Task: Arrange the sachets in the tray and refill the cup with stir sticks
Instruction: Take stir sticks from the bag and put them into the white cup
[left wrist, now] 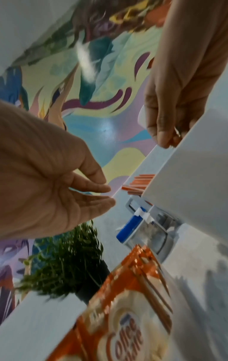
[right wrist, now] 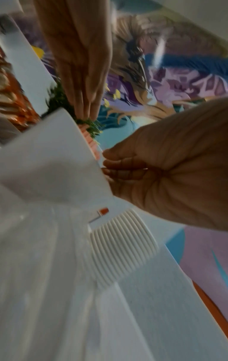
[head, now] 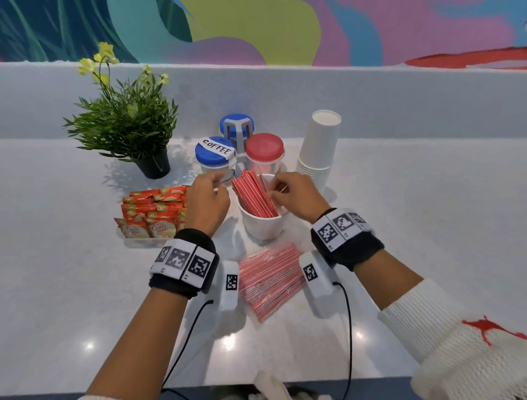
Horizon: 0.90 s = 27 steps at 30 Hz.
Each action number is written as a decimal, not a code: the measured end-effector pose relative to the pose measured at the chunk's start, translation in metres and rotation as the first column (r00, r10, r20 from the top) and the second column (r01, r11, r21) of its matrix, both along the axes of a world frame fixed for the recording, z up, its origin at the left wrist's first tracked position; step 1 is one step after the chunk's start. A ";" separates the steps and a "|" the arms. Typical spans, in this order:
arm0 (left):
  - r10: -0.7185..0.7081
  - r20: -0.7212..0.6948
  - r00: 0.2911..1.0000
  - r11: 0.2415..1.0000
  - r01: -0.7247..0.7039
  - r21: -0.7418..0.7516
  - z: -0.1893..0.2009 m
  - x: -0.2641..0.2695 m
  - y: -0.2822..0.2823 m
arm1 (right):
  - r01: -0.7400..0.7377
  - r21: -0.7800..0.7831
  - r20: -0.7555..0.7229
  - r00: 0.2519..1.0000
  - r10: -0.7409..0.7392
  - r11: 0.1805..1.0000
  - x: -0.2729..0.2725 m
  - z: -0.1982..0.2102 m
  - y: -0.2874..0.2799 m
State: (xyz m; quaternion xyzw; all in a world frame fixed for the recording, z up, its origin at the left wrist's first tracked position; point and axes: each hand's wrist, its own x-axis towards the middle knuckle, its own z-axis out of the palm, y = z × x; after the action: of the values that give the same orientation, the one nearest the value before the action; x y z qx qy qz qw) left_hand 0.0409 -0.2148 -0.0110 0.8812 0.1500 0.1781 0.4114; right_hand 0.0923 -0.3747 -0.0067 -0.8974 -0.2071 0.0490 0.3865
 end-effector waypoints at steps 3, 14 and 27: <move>-0.055 0.122 0.991 0.997 0.048 0.058 0.009 -0.005 -0.013 | 0.172 0.124 0.004 0.985 -0.173 0.977 0.005 -0.004 -0.021; -0.500 -0.529 0.686 0.778 0.624 0.072 -0.013 -0.024 -0.069 | 0.106 -0.240 -0.382 0.903 -0.195 0.965 -0.010 -0.046 -0.066; -0.274 -0.785 0.555 0.802 0.582 0.132 -0.053 -0.038 -0.060 | 0.004 0.096 -0.610 0.791 0.056 0.995 -0.017 -0.058 -0.058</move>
State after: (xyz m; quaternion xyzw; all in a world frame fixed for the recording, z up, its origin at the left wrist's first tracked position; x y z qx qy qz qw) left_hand 0.0026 -0.2745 -0.0643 0.9462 0.0405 -0.2733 0.1684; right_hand 0.0749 -0.4331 -0.0643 -0.8116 -0.0853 0.3320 0.4731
